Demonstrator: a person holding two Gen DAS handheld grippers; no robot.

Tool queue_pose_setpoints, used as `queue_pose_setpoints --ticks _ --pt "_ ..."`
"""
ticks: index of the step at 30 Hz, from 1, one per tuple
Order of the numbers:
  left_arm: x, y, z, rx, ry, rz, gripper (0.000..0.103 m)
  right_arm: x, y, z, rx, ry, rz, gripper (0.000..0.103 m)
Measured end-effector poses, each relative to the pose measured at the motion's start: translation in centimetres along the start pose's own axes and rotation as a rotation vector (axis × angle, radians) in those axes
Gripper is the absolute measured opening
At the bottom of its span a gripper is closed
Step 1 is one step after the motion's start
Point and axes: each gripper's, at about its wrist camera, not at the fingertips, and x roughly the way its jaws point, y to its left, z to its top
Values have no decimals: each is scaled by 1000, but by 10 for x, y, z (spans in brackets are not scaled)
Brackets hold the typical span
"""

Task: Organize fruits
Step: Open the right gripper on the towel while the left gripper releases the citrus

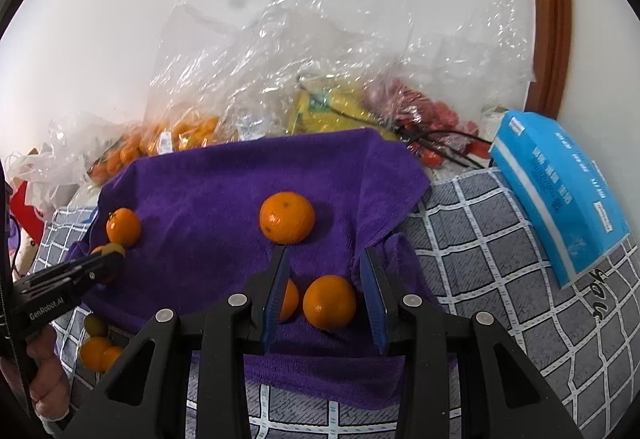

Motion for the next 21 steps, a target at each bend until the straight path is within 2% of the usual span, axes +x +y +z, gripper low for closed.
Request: queue_pose_setpoints --ticks 9,11,21 --pt "-2 -1 1 -8 -6 -7 26 -4 5 -2 -20 -40 -16 37" --pt "-5 0 1 -17 -19 -16 31 -7 6 -2 -30 -57 -22 37" --pt "-29 -6 5 -18 -92 -48 32 -23 15 -4 -41 -130 -36 37"
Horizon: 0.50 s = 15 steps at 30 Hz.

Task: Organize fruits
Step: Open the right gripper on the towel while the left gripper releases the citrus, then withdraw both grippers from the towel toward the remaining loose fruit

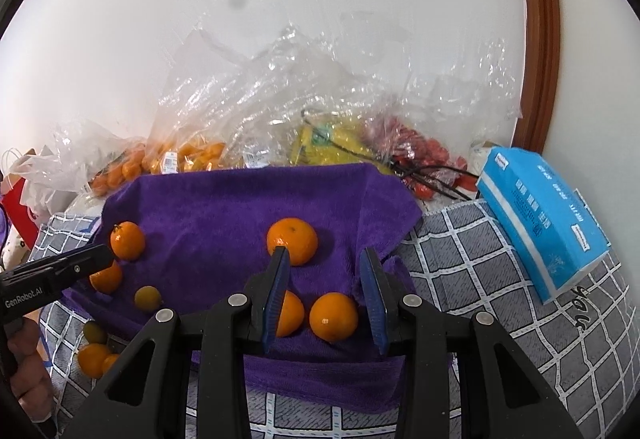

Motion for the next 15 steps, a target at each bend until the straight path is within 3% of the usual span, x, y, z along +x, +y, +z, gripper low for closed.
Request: queue_pose_setpoints --ticks 8,11,15 --pt "-33 -8 10 3 -77 47 33 -33 14 14 -7 -22 50 37" --pt "-52 -8 14 -4 -92 30 41 -54 23 13 -22 -33 74 37" --pt "-76 -7 9 -6 -110 26 42 -70 33 6 -18 -12 108 37"
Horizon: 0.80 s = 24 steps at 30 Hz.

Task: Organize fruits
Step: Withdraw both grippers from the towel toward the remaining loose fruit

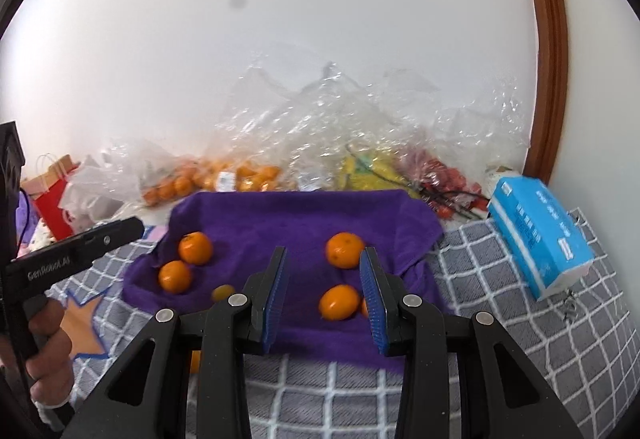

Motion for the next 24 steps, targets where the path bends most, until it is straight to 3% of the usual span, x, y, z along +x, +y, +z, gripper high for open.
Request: queue_pose_setpoints --ticks 8,20,24 --pt "-31 0 -22 -21 68 -60 42 -29 24 -21 -49 33 -11 38" --pt "-72 2 -41 -15 64 -59 42 -56 38 -39 -19 27 11 44" --pt "-80 10 -49 -6 57 -26 42 -58 44 -44 -20 32 5 44"
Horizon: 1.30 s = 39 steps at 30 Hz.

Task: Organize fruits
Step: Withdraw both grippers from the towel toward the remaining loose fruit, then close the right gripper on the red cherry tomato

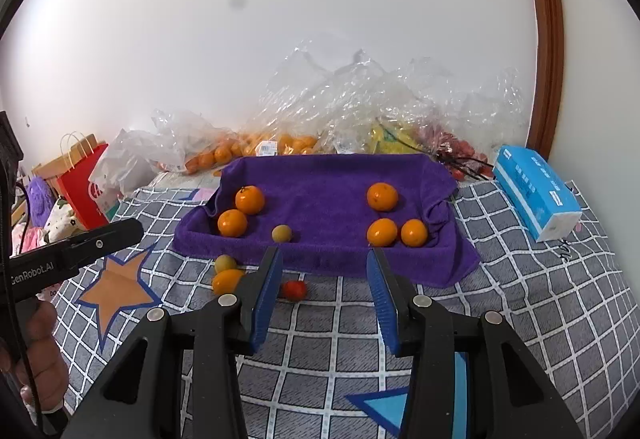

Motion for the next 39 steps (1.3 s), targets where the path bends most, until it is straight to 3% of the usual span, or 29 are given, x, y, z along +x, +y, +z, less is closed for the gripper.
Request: queue_pose_setpoints --ticks 10,22,27,39 --pt "1 34 -15 -29 31 89 43 18 19 -11 -34 69 -18 44" --pt "29 70 -27 -52 94 146 45 59 29 -27 -42 160 -20 34" --pt "42 80 -32 -64 117 137 45 82 36 -32 -49 209 -13 23" --pt "62 96 -40 -111 144 100 45 121 35 -31 -84 254 -39 22"
